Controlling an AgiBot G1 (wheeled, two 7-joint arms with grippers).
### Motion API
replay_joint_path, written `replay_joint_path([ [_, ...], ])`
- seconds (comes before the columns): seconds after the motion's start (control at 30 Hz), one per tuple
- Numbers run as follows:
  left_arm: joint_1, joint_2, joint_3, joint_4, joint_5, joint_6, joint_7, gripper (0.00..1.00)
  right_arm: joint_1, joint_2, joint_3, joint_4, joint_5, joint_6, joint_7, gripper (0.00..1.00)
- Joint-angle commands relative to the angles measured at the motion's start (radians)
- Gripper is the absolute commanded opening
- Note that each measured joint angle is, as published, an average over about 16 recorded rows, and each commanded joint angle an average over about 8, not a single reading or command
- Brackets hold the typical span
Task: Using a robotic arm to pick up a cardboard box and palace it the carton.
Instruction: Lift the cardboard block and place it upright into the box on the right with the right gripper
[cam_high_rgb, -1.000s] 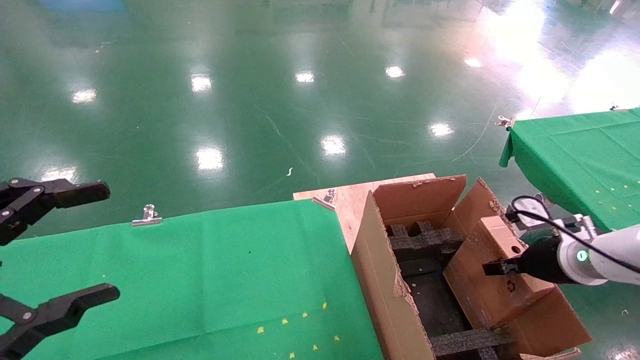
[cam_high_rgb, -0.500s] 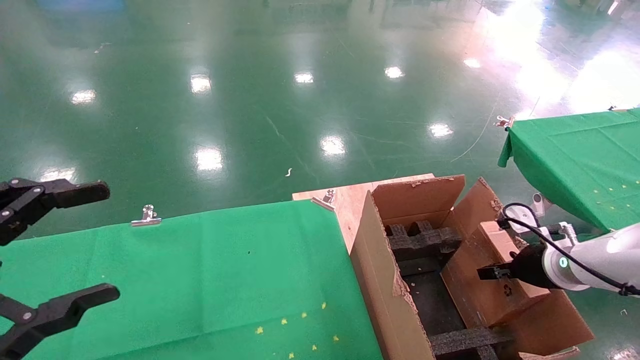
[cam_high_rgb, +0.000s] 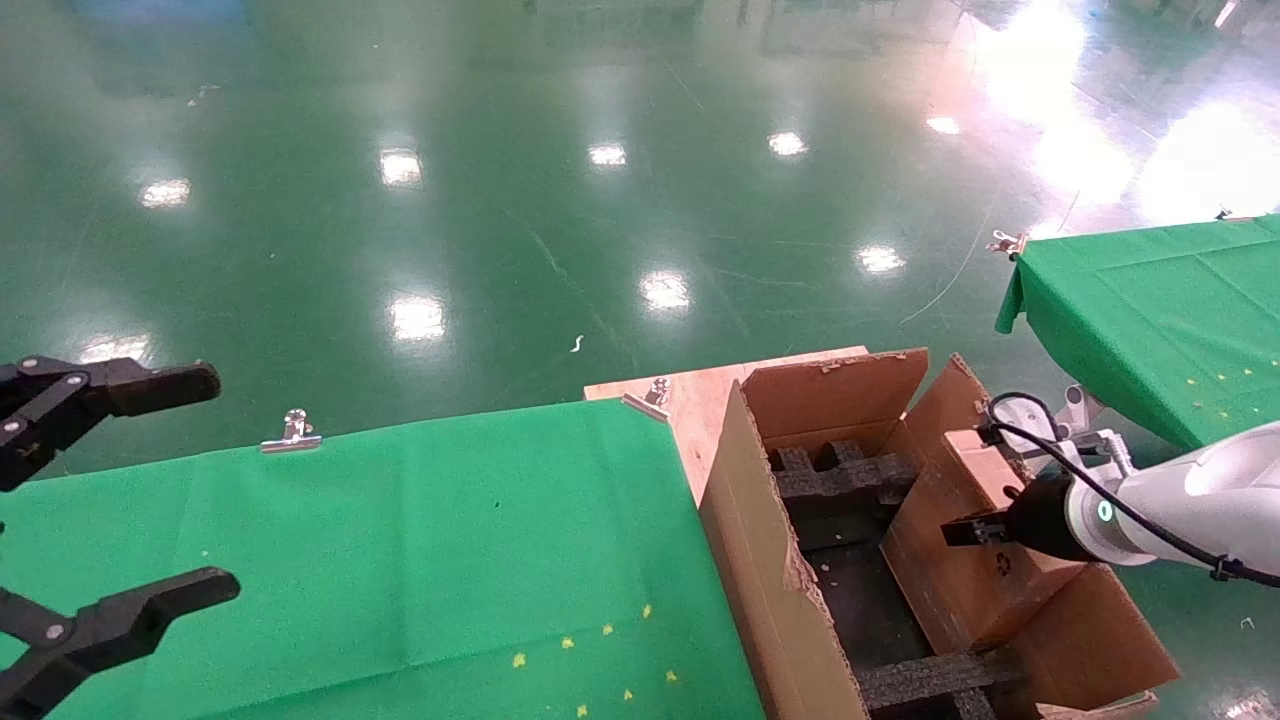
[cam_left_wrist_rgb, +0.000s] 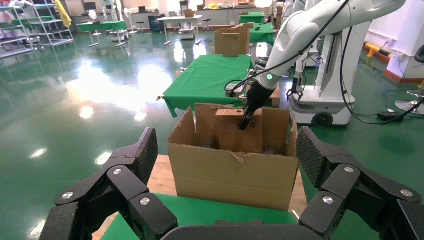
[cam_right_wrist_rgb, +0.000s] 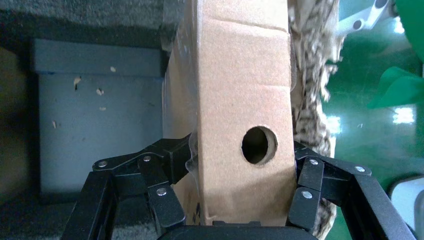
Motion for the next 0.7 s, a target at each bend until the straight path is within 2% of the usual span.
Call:
replay_joint_path([
  [0.03,0.0,0.0,0.0,0.0,0.0,0.0,0.0,1.0,0.006,-0.002,0.002,0.002,-0.015,-0.005,0.004,0.0],
  [0.37,0.0,0.0,0.0,0.0,0.0,0.0,0.0,1.0,0.018,-0.004,0.007,0.006,-0.044,-0.017,0.022,0.0],
  [0.7,0.0,0.0,0.0,0.0,0.0,0.0,0.0,1.0,-0.018,-0.015,-0.008,-0.005,-0.055,-0.004,0.042,0.0],
])
